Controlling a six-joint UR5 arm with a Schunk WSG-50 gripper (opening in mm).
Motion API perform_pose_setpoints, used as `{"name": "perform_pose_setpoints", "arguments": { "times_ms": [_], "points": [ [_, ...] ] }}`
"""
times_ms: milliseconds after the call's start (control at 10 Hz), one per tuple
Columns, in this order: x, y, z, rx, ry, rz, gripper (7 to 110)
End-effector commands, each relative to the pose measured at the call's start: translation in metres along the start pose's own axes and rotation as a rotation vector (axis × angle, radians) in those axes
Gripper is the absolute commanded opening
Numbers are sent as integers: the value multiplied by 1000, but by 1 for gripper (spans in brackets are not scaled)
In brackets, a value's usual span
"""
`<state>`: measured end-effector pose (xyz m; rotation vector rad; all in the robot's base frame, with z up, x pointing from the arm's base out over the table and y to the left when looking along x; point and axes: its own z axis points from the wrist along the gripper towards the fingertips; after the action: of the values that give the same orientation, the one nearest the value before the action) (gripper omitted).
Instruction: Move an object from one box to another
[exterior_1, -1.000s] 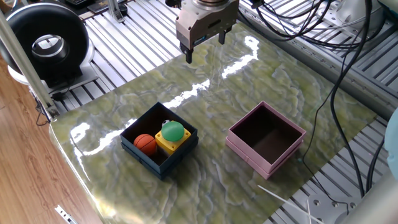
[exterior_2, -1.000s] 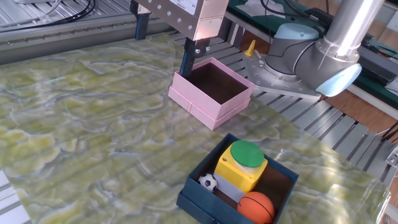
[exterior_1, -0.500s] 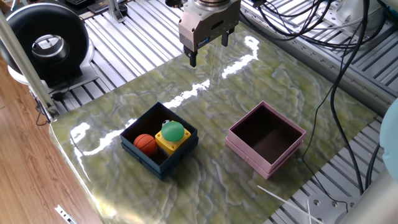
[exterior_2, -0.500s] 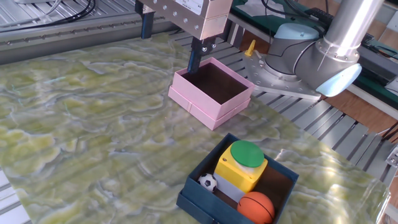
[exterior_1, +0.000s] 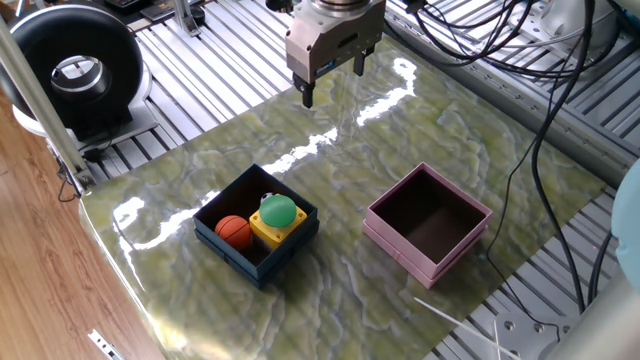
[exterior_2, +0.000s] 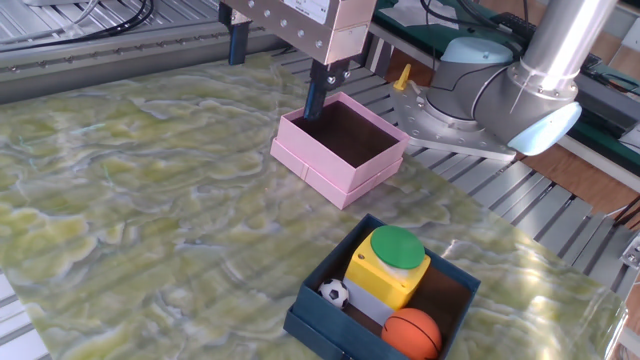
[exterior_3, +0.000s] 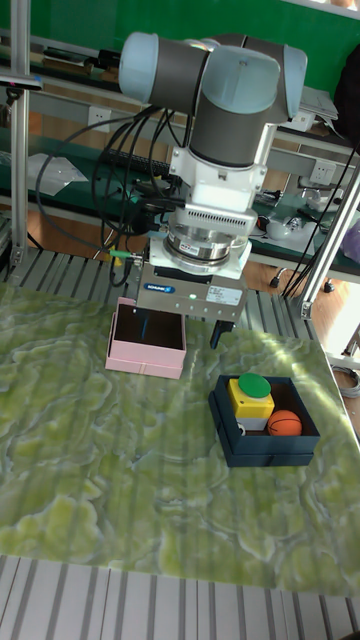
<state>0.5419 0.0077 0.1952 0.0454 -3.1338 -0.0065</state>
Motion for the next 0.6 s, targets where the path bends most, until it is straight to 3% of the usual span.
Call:
{"name": "perform_pose_setpoints", "arguments": {
  "times_ms": [0, 100, 200, 500],
  "points": [
    [-12, 11, -2, -44, -49, -77, 44],
    [-7, 13, -2, -53, -30, -108, 44],
    [-7, 16, -2, -64, -31, -105, 88],
    [-9, 14, -1, -59, -38, -82, 88]
  ]
}}
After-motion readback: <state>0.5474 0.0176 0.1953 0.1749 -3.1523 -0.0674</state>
